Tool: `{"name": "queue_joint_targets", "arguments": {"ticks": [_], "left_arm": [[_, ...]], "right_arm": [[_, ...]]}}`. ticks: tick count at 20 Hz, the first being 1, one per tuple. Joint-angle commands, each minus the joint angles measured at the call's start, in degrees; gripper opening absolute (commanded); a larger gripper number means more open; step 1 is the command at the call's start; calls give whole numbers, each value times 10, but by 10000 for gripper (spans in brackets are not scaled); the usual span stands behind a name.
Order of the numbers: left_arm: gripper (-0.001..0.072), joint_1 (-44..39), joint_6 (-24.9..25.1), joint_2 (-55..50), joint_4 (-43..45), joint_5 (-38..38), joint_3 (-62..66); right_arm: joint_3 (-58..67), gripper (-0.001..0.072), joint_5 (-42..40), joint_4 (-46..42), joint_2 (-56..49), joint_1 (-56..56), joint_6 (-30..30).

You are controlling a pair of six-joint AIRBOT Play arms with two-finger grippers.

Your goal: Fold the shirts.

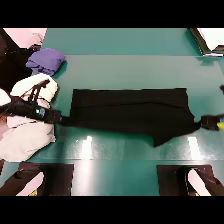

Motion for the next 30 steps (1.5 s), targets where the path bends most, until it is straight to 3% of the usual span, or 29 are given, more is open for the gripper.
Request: {"name": "queue_joint_targets", "arguments": {"ticks": [1,8,14,15,16,17,18,22,23,24,25,26,30], "left_arm": [[26,0,0,-89,0,89,76],[26,0,0,-275,-20,176,174],[28,0,-5,-326,-40,290,187],[140,0,-10,-326,-49,298,190],[497,0,-12,-325,-57,296,195],[690,0,-17,-325,-63,276,206],[644,0,-15,-325,-64,243,223],[624,0,-5,-315,-71,116,271],[393,0,-5,-313,-73,106,272],[88,-1,-4,-313,-73,101,271],[35,-5,-1,-313,-75,103,270],[35,-10,-1,-313,-77,104,270],[35,-62,-1,-313,-77,110,270]], "right_arm": [[106,9,-55,1,-111,68,22],[280,10,-60,12,-313,67,23],[365,25,-76,71,-438,68,24],[374,222,-92,105,-455,66,24],[382,446,-108,141,-469,58,24],[391,458,-110,175,-477,51,24],[399,458,-98,194,-479,42,23],[375,458,-24,181,-437,-15,-31],[353,458,-18,181,-423,-36,-46],[328,465,-21,181,-413,-59,-57],[306,557,-23,181,-409,-80,-61],[284,694,-24,184,-410,-103,-61],[241,689,-9,224,-462,-157,-92]]}}
